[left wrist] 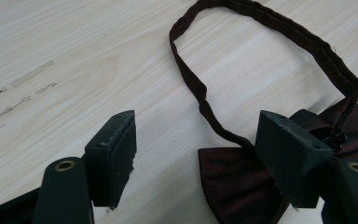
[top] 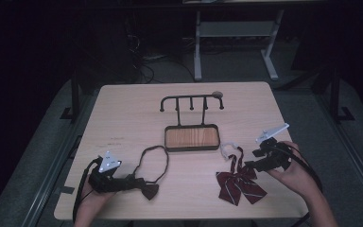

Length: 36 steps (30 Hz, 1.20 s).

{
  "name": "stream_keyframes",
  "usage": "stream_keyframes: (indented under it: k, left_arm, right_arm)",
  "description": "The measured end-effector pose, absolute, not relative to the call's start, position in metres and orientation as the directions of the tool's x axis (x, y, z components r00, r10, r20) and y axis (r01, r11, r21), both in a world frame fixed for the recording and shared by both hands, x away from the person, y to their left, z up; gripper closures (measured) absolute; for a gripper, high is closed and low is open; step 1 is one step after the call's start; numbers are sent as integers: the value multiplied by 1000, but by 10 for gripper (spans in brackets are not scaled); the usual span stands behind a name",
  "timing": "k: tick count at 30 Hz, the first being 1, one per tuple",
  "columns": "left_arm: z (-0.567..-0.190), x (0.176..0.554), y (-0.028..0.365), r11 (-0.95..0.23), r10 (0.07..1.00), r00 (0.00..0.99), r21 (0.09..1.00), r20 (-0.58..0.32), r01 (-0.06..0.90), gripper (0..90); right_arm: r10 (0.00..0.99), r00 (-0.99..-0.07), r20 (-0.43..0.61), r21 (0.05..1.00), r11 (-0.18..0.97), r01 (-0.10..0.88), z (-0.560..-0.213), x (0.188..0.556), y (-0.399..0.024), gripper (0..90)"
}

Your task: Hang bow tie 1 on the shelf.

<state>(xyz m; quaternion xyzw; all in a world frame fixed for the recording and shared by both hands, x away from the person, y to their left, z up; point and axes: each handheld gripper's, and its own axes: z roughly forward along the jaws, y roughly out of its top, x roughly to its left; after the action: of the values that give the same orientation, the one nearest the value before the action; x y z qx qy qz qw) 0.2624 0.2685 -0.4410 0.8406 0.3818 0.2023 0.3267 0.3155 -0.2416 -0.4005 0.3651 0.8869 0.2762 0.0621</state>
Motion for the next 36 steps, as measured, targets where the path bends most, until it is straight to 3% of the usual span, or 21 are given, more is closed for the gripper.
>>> stream_keyframes:
  k: [36]
  left_arm:
    - [-441,263,271,-492,775,625,709,94,504,297]
  right_arm:
    - [700,-708,94,396,627,671,-415,391,-213,525]
